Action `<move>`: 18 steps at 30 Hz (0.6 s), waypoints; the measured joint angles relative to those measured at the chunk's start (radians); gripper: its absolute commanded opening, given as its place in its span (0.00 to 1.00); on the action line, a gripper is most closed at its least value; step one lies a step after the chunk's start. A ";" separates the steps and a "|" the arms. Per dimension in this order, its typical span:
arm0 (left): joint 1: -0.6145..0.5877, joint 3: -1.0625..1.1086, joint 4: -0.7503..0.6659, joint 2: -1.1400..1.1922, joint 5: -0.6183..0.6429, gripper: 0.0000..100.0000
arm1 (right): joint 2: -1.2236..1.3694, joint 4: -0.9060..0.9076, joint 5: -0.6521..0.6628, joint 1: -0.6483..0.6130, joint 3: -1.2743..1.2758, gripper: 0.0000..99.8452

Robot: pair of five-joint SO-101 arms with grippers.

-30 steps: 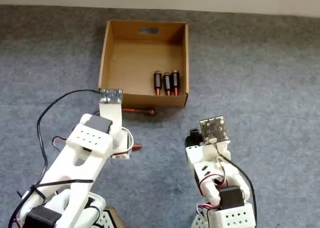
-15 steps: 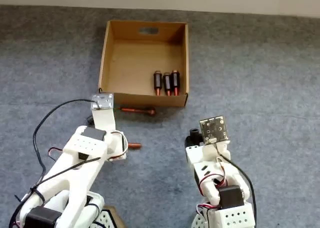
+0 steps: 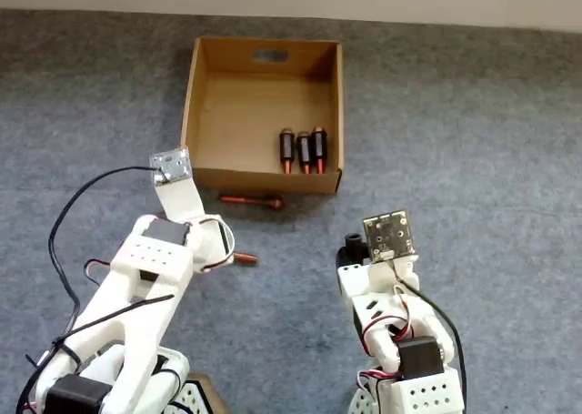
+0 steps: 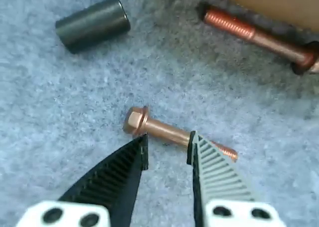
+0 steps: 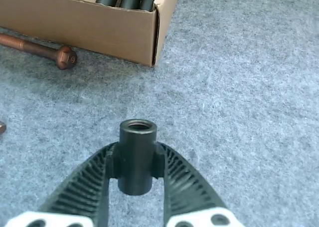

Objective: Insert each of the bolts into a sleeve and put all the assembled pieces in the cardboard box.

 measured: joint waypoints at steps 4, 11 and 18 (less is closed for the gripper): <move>0.008 -0.003 0.000 0.000 0.041 0.16 | 0.000 0.000 0.000 0.000 0.000 0.01; 0.028 -0.003 0.009 0.000 0.072 0.16 | 0.000 0.000 0.000 0.000 0.000 0.01; 0.035 -0.003 0.028 0.000 0.077 0.16 | 0.000 0.000 0.018 0.000 0.000 0.01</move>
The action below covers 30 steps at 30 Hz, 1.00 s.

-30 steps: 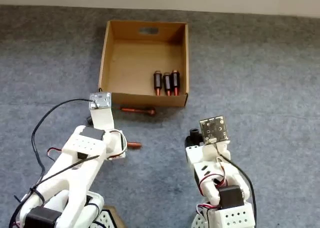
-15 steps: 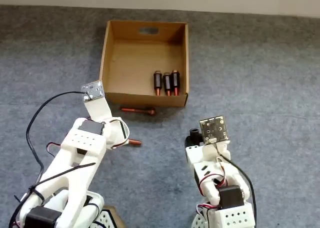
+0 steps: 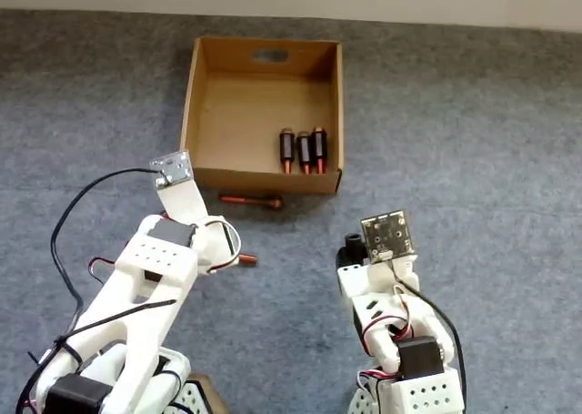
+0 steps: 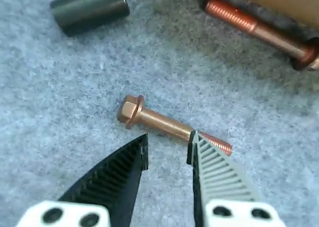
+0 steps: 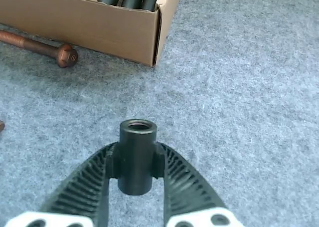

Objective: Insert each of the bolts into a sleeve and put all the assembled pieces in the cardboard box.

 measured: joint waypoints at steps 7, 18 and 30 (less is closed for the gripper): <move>0.000 0.014 -0.041 0.000 0.000 0.16 | 0.000 0.000 0.008 0.000 0.000 0.01; -0.011 0.097 -0.157 -0.002 0.000 0.16 | 0.000 0.000 0.008 0.000 0.000 0.01; -0.009 0.058 -0.043 -0.002 0.005 0.16 | 0.000 0.000 0.008 0.000 0.000 0.01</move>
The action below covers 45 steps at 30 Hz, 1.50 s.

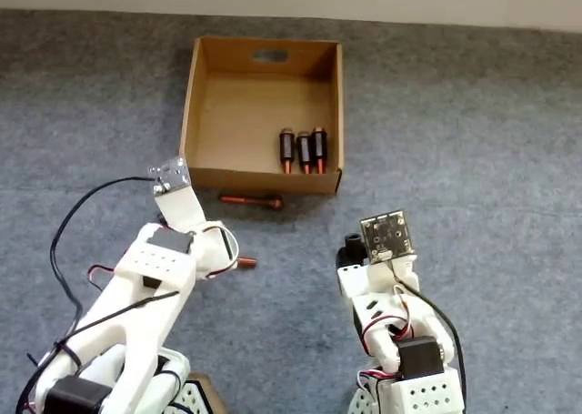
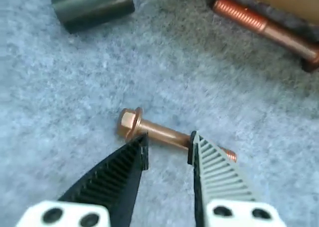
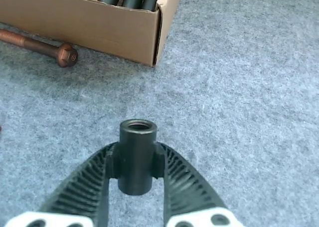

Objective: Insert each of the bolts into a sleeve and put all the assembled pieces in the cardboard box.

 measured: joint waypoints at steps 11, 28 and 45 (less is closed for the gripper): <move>-0.002 -0.048 0.141 0.002 -0.005 0.16 | 0.000 0.000 0.002 0.000 0.000 0.01; -0.005 0.103 -0.250 -0.002 -0.049 0.16 | 0.000 0.000 0.002 0.000 0.000 0.01; -0.003 -0.054 -0.074 0.002 -0.049 0.16 | 0.000 0.000 0.002 0.000 0.000 0.01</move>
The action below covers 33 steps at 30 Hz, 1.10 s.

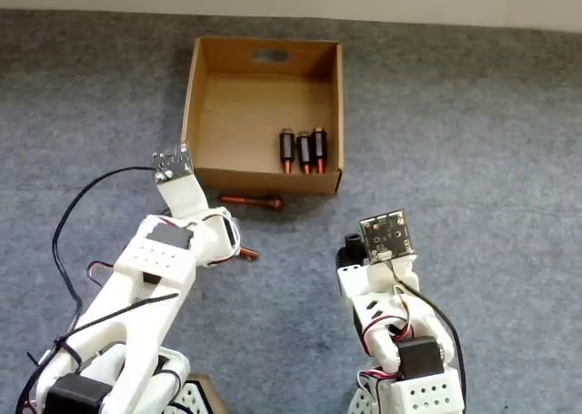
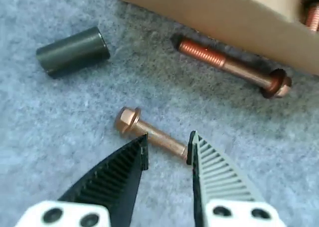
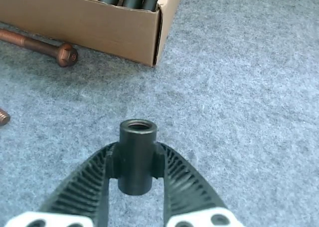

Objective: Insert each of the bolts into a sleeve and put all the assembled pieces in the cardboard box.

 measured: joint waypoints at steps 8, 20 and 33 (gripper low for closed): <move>0.000 -0.077 0.204 0.000 0.000 0.16 | 0.000 0.000 0.000 0.000 0.000 0.01; 0.000 0.115 -0.109 0.000 0.064 0.17 | 0.000 0.000 0.002 0.000 0.000 0.01; 0.002 0.118 -0.196 0.000 0.066 0.17 | 0.000 0.000 0.002 0.000 0.000 0.01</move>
